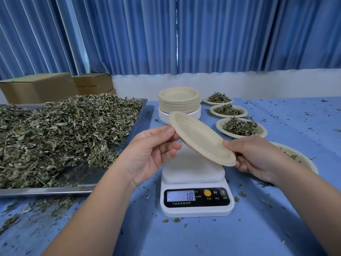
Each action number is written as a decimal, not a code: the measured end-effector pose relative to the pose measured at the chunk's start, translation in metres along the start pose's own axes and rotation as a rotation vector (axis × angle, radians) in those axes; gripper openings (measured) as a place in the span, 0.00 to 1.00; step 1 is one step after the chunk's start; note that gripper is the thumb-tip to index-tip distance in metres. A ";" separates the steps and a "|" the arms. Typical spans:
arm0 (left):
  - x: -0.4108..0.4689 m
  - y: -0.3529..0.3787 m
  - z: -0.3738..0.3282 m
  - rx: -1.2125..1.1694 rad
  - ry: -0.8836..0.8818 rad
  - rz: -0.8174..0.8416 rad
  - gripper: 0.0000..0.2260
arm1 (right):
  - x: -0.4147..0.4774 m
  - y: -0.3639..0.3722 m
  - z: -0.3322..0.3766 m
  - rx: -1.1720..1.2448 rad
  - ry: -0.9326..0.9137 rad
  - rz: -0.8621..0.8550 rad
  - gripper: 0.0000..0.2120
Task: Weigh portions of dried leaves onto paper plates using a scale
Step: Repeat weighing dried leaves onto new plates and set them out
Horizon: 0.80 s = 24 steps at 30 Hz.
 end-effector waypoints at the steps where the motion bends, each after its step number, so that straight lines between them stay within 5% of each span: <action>1: 0.000 0.000 0.000 -0.001 -0.001 -0.005 0.06 | 0.000 0.000 0.000 0.001 -0.004 0.006 0.10; 24: 0.001 0.001 0.005 -0.022 -0.068 0.030 0.11 | 0.006 -0.005 -0.003 0.037 -0.066 -0.063 0.11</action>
Point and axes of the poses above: each hand's wrist, its own x-axis towards the middle knuckle, its own y-axis out of the palm, z = x × y, the point moved 3 cm from there along x, towards the middle knuckle, and after that the axes turned 3 degrees about -y, right-handed, at the moved point
